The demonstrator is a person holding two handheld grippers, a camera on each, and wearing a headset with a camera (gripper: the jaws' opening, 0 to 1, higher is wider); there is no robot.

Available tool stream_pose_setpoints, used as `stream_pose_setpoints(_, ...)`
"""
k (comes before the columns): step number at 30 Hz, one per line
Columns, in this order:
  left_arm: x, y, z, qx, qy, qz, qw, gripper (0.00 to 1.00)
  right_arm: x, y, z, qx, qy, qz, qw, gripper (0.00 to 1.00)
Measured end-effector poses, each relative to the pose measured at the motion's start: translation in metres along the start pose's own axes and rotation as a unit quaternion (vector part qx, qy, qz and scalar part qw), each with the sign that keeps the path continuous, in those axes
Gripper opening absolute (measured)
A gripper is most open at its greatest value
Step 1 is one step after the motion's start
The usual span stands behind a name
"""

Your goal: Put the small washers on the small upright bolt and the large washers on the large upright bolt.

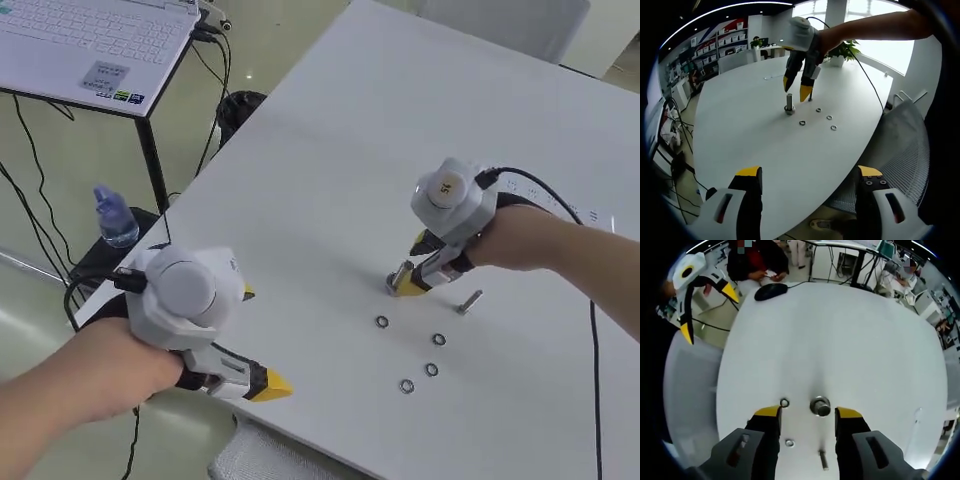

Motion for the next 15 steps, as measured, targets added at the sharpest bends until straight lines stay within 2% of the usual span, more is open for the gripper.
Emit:
stream_pose_setpoints(7, 0.004, 0.001, 0.000, -0.003, -0.004, 0.006, 1.0000, 0.76, -0.003, 0.001, -0.017, 0.000, -0.004, 0.002, 1.0000, 0.44)
stream_pose_setpoints(15, 0.005, -0.002, 0.001, -0.011, -0.004, 0.008, 0.9999, 0.76, -0.003, 0.006, -0.029, -0.001, 0.000, 0.005, 1.0000, 0.43)
Point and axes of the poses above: the centre of the closed fingertips' face, and the gripper's own axes: x roughly backward along the fingers, z roughly to its right, y roughly out of its underside, the point moved 9 cm from there along x, roughly backward along the fingers, and after that the axes turned 7 degrees about z, right-handed, at the moved point
